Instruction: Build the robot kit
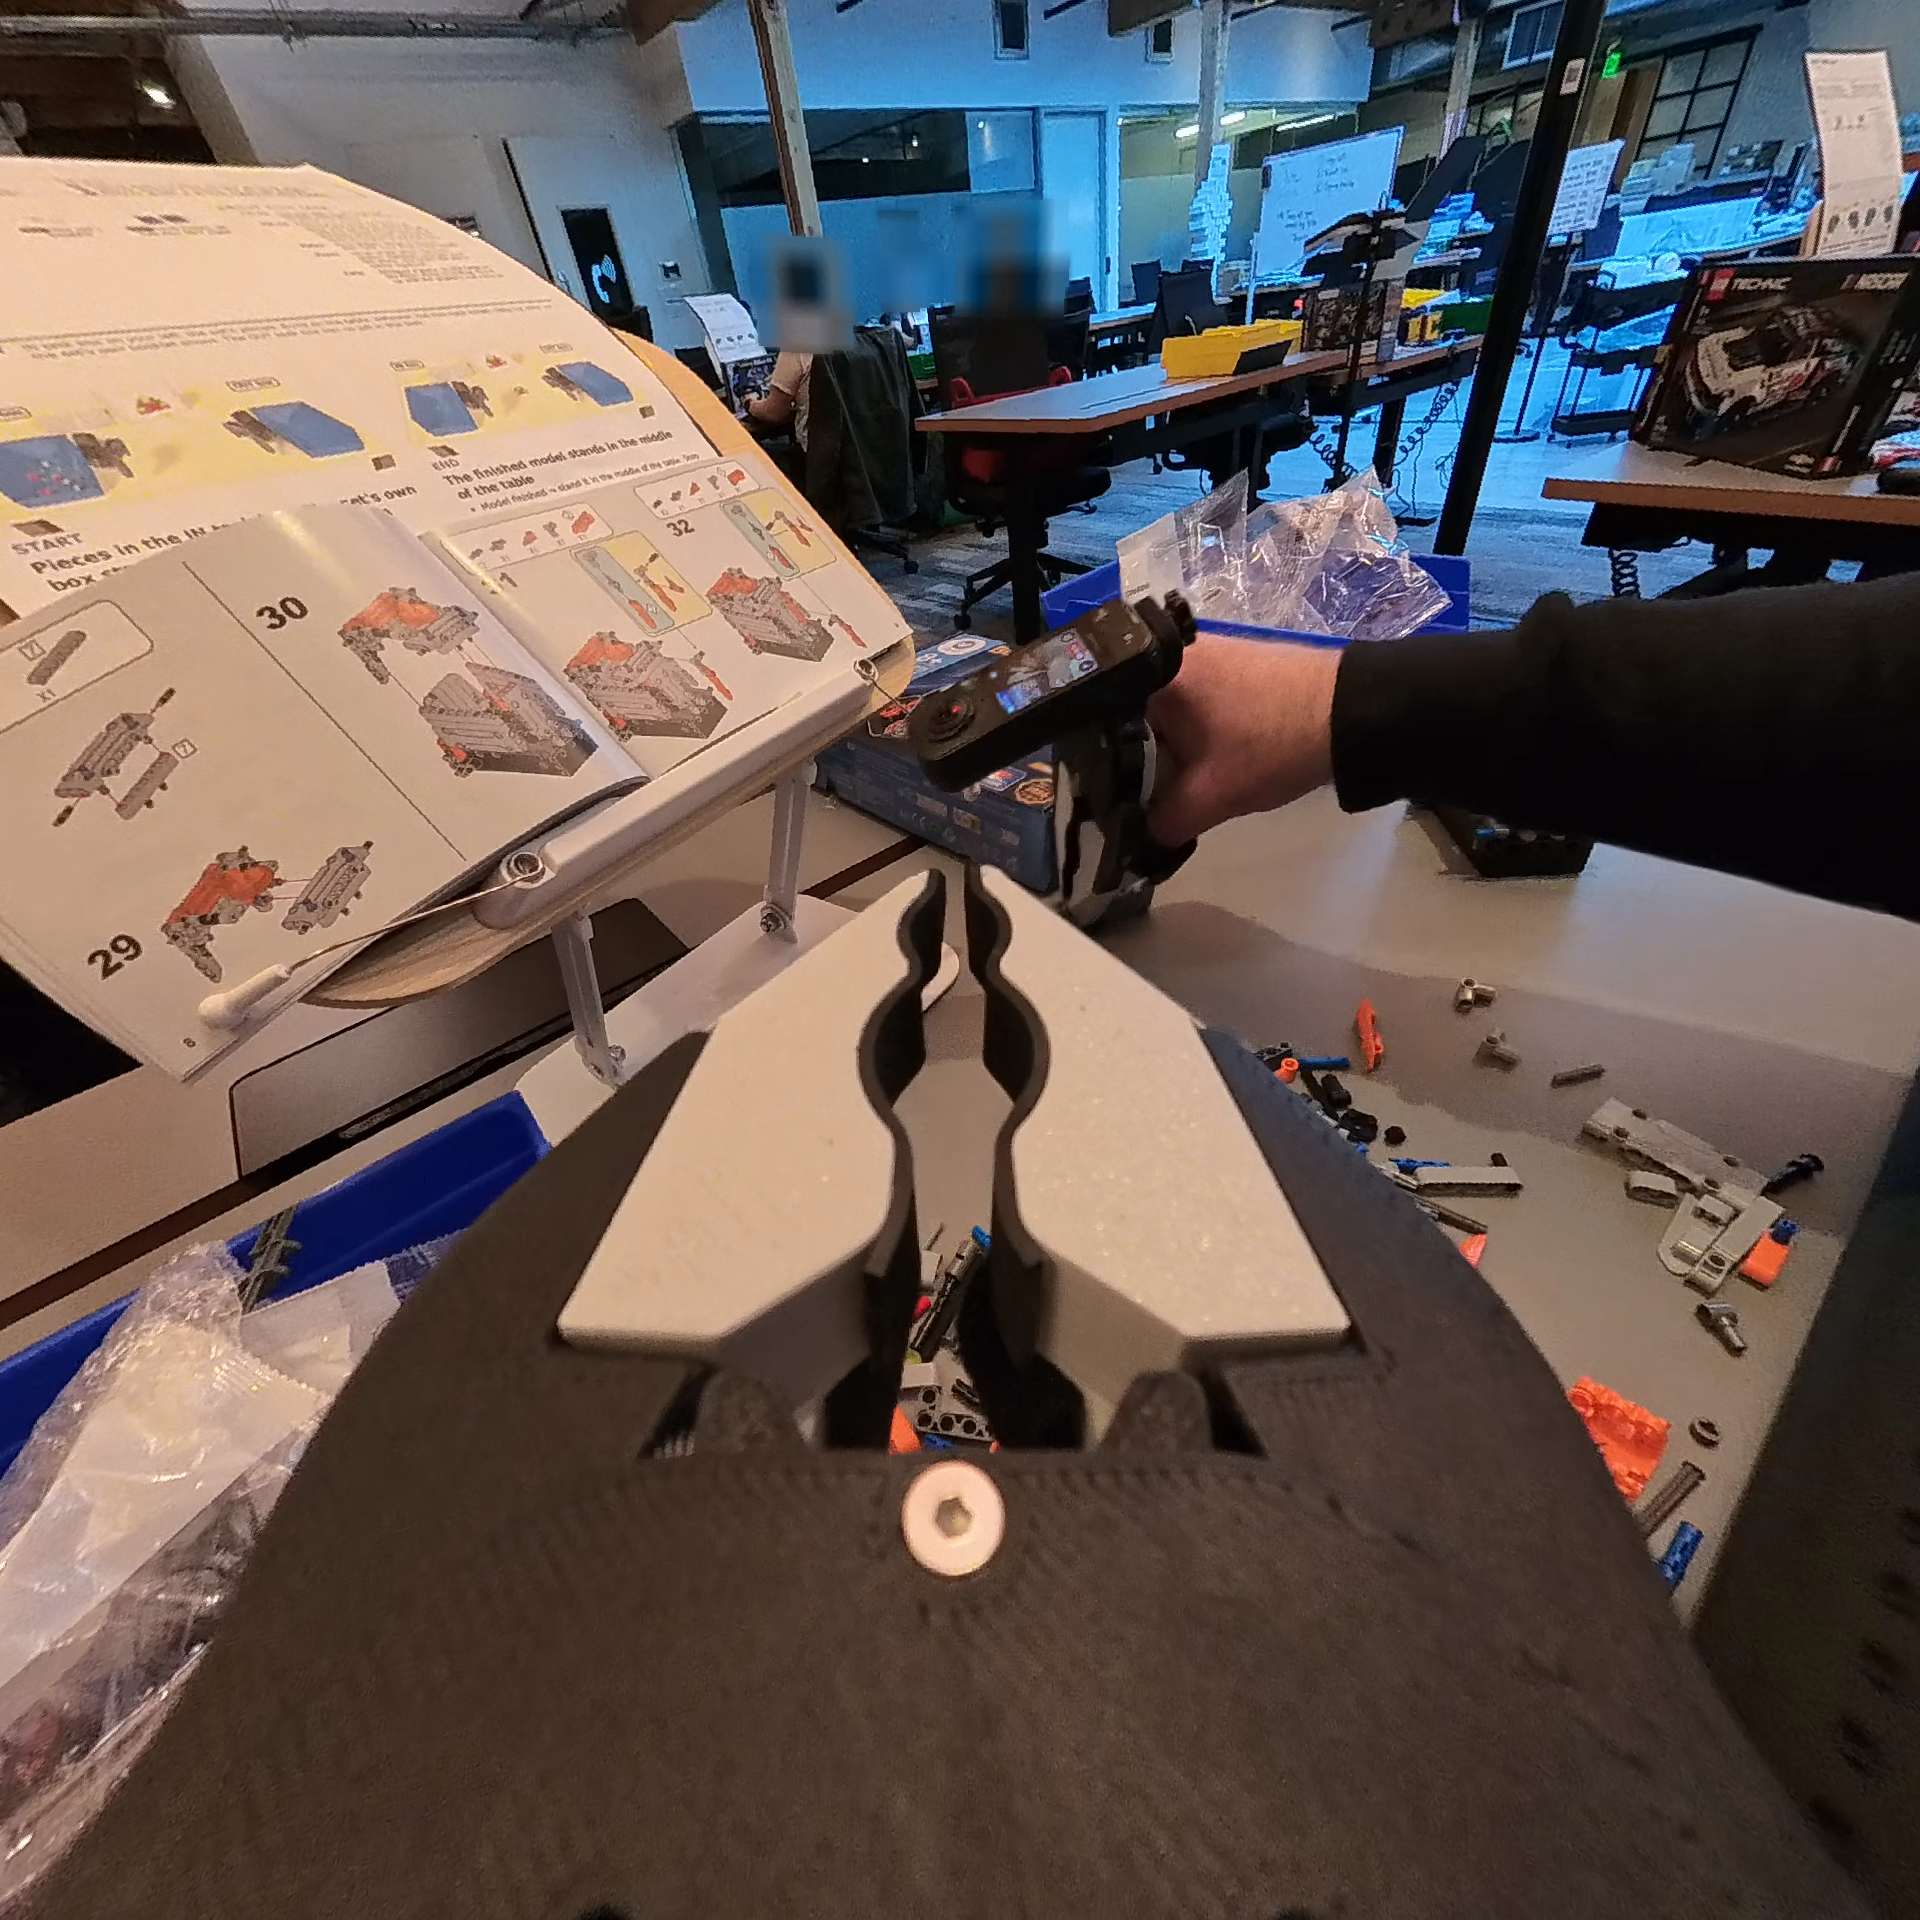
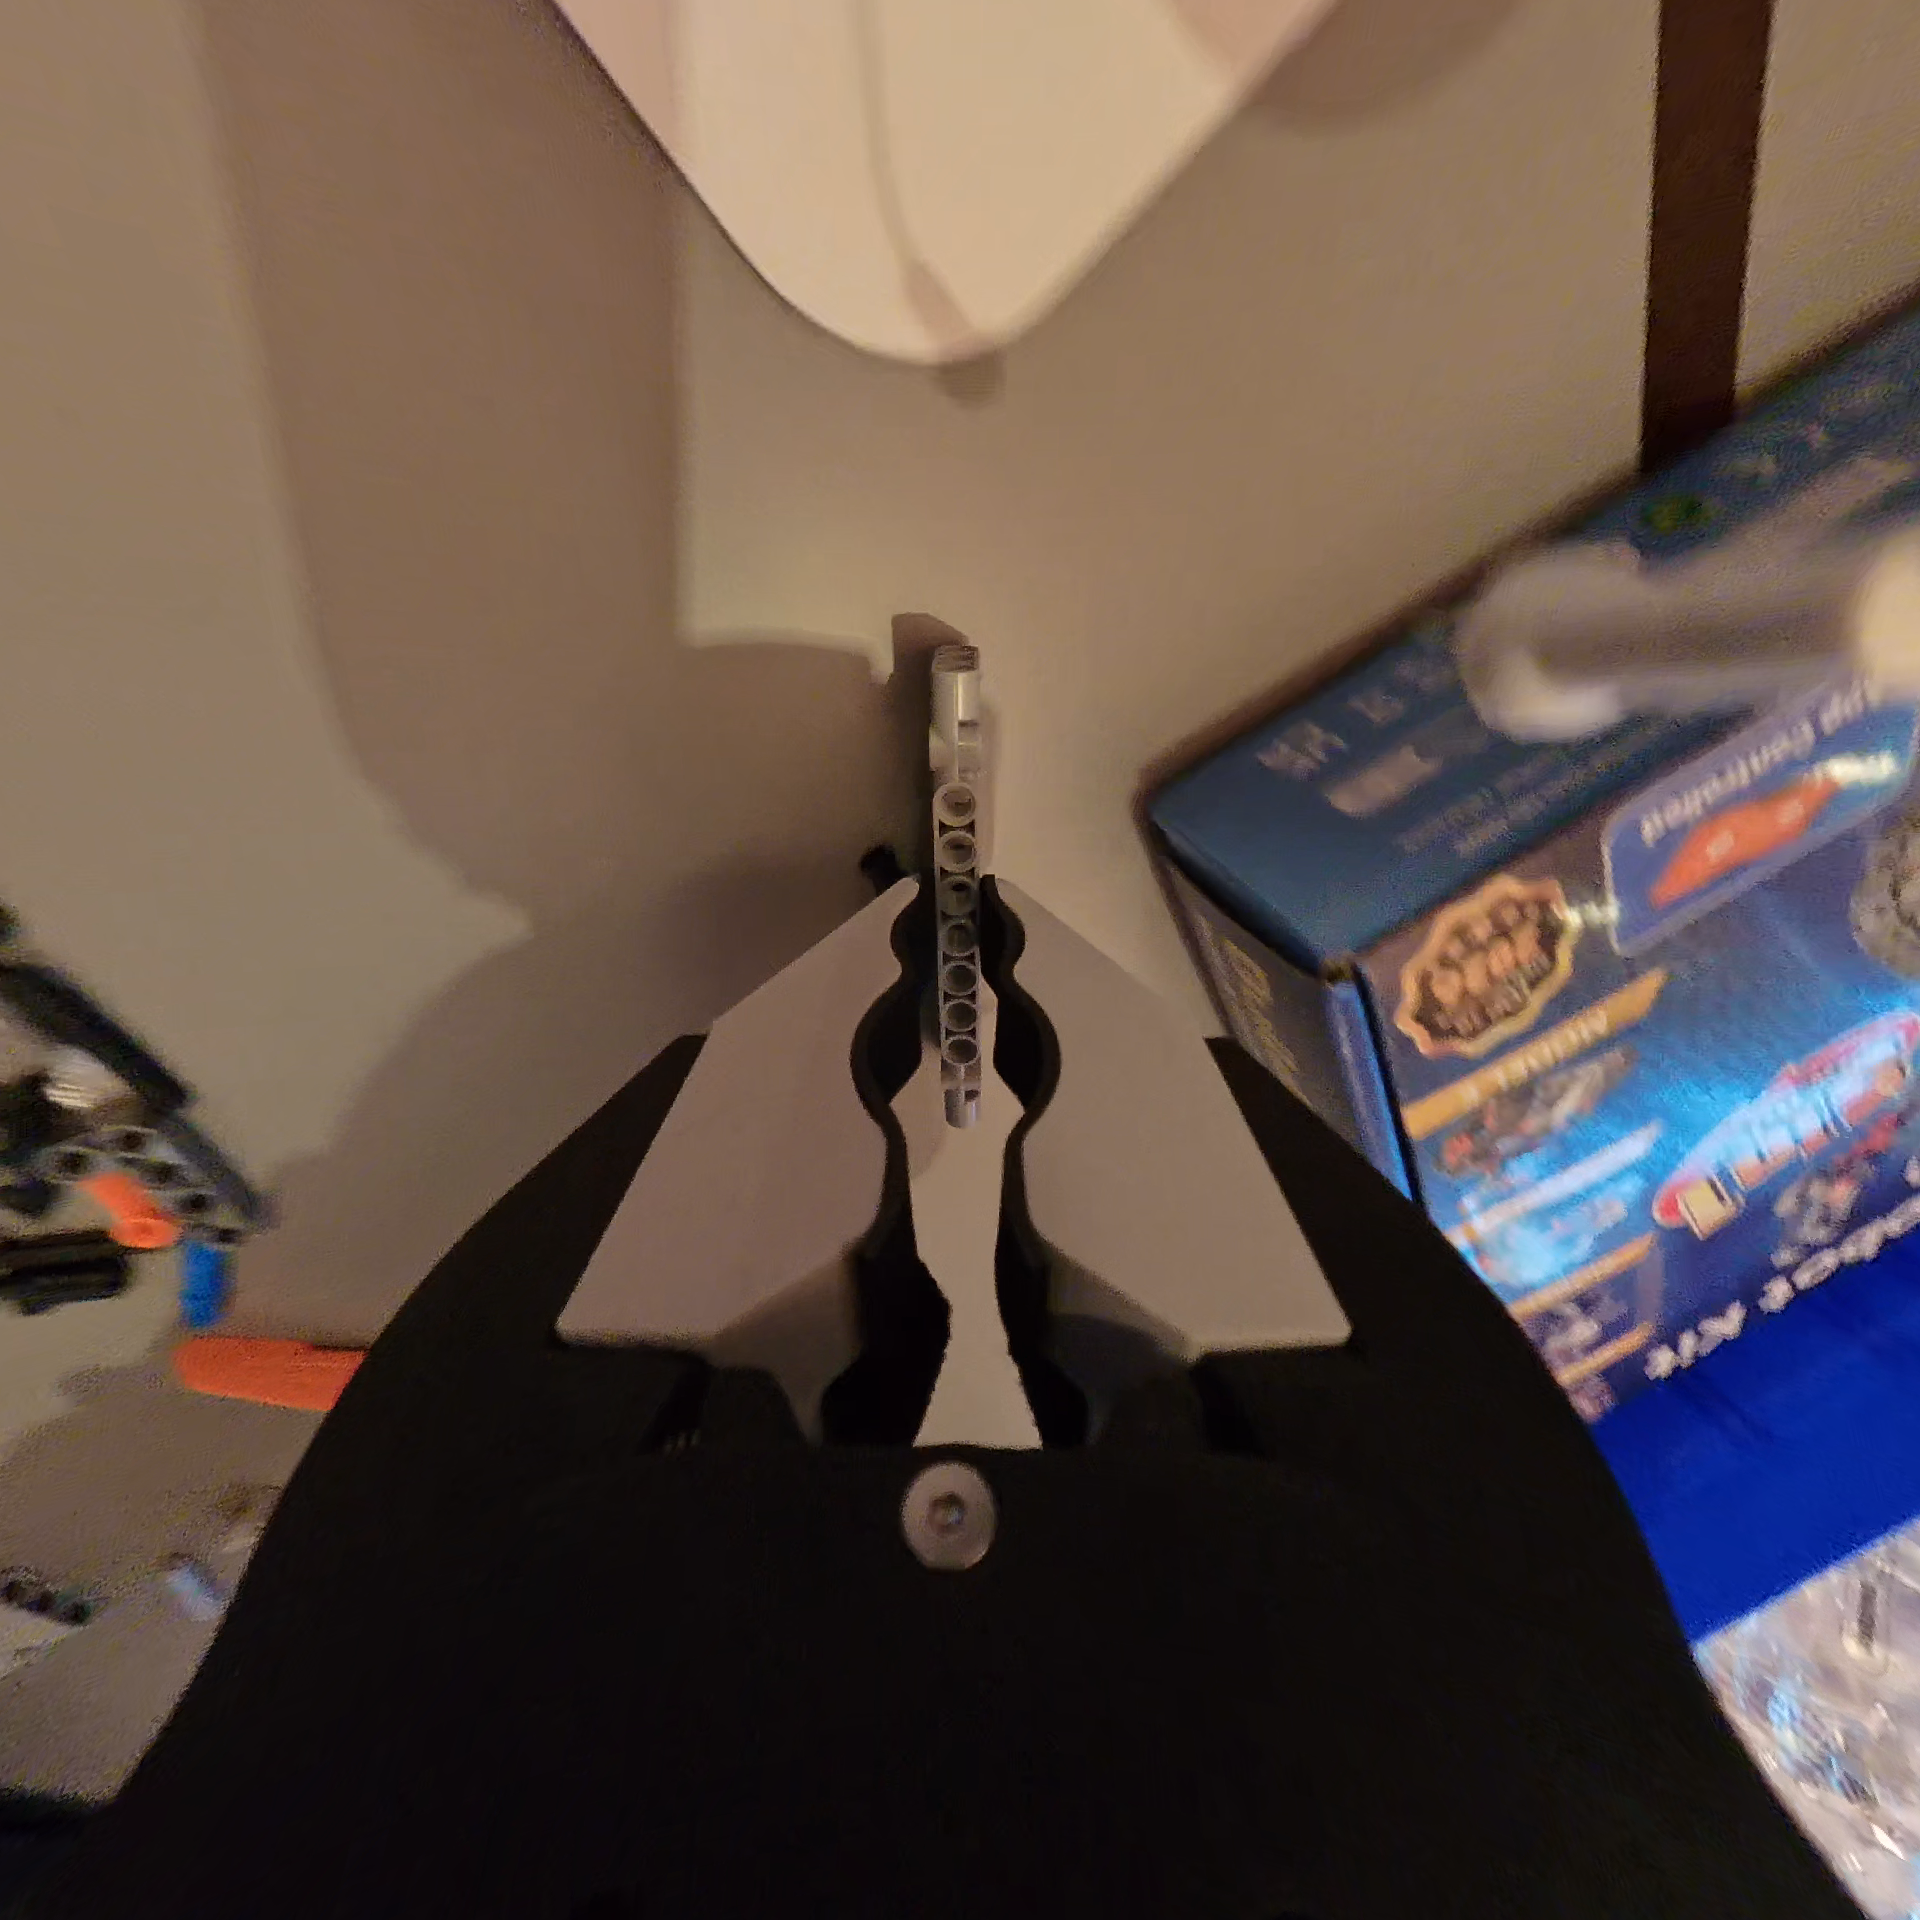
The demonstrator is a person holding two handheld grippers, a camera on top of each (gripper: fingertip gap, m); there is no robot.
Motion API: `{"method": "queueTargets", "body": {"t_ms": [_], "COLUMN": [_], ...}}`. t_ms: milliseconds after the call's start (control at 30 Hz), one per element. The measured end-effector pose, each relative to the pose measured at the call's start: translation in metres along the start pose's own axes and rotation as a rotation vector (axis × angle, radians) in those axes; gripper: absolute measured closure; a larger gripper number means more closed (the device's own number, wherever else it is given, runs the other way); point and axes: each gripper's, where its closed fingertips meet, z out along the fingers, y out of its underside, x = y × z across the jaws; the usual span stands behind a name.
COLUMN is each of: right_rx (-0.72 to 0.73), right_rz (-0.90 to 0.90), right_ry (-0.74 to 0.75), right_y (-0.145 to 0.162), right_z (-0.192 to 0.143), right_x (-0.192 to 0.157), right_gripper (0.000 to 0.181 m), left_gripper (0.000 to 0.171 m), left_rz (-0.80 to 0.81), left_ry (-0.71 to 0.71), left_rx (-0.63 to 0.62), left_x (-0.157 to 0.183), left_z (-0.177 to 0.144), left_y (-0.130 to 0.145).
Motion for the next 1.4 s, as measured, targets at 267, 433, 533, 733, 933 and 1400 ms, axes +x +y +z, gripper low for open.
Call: {"method": "queueTargets", "body": {"t_ms": [267,433,533,733,933,1400], "right_rx": [0.074,0.113,0.153,0.140,0.212,0.320], "right_rz": [-0.093,-0.226,-0.345,-0.477,-0.477,-0.858], "right_ry": [-0.062,-0.073,-0.129,-0.190,-0.138,-0.168], "right_y": [-0.071,-0.099,-0.105,-0.101,-0.148,-0.159], "right_z": [-0.007,-0.013,-0.021,-0.033,-0.027,-0.046], "right_x": [-0.047,-0.074,-0.105,-0.148,-0.141,-0.213], "right_gripper": [0.176,0.176,0.176,0.176,0.176,0.176], "left_gripper": [0.170,0.171,0.171,0.171,0.171,0.170], "left_rz": [-0.015,-0.015,-0.019,-0.002,-0.002,-0.054], "left_ry": [-0.006,-0.020,-0.031,-0.082,-0.166,-0.299], "left_rx": [-0.007,-0.002,0.011,0.020,0.021,0.082], "left_x": [-0.004,-0.008,-0.011,-0.020,-0.038,-0.074], "left_z": [0.002,-0.001,-0.004,-0.012,-0.022,-0.054], "left_y": [0.004,0.003,0.001,-0.003,-0.001,-0.004]}}
